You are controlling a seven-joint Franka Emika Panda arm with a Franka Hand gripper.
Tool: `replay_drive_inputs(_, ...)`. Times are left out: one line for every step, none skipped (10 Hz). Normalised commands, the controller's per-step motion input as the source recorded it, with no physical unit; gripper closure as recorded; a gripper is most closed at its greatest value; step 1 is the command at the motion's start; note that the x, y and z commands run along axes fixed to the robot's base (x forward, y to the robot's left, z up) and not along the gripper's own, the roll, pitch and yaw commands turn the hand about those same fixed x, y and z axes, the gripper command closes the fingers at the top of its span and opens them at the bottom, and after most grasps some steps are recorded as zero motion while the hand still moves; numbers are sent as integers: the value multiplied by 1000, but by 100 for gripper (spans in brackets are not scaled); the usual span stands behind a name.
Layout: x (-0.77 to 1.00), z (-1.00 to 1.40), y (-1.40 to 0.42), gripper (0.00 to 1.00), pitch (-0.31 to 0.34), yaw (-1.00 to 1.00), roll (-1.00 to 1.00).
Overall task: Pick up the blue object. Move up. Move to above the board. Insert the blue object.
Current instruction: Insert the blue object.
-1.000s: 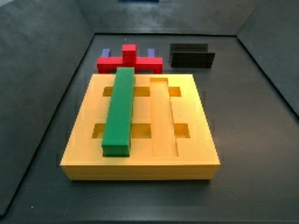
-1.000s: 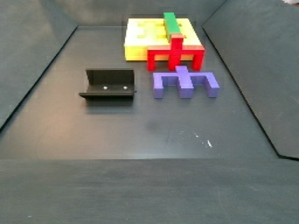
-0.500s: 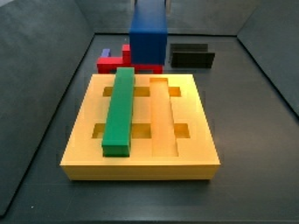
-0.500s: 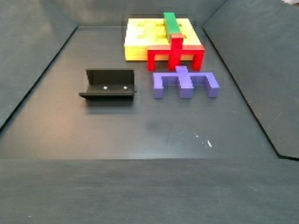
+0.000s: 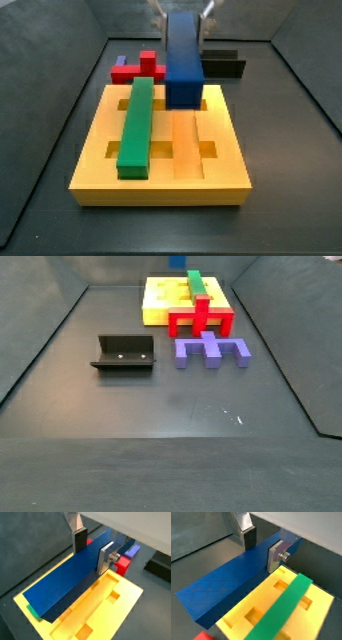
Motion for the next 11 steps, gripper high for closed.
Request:
replay_drive_inputs(89,-646,-314,100,-104,0,69)
replay_drive_inputs(69,-566,-186,100,-43,0,186)
replay_drive_inputs(71,-426,-37,100,0,0,254)
replay_drive_inputs(43,-417,0,100,0,0,216)
replay_drive_inputs(51,-426,0,100,0,0,83)
replay_drive_inputs(51,-463,0,100,-11,0,-44)
replay_drive_inputs(100,-389,-31,100,-16,0,-173)
replay_drive_inputs(206,-283,-34,100,0,0,-180)
replay_drive_inputs(134,-220,-57,100,0,0,-60)
replay_drive_inputs(191,-100,-146,100,0,0,0)
replay_drive_inputs(94,-100,-149,100,0,0,19)
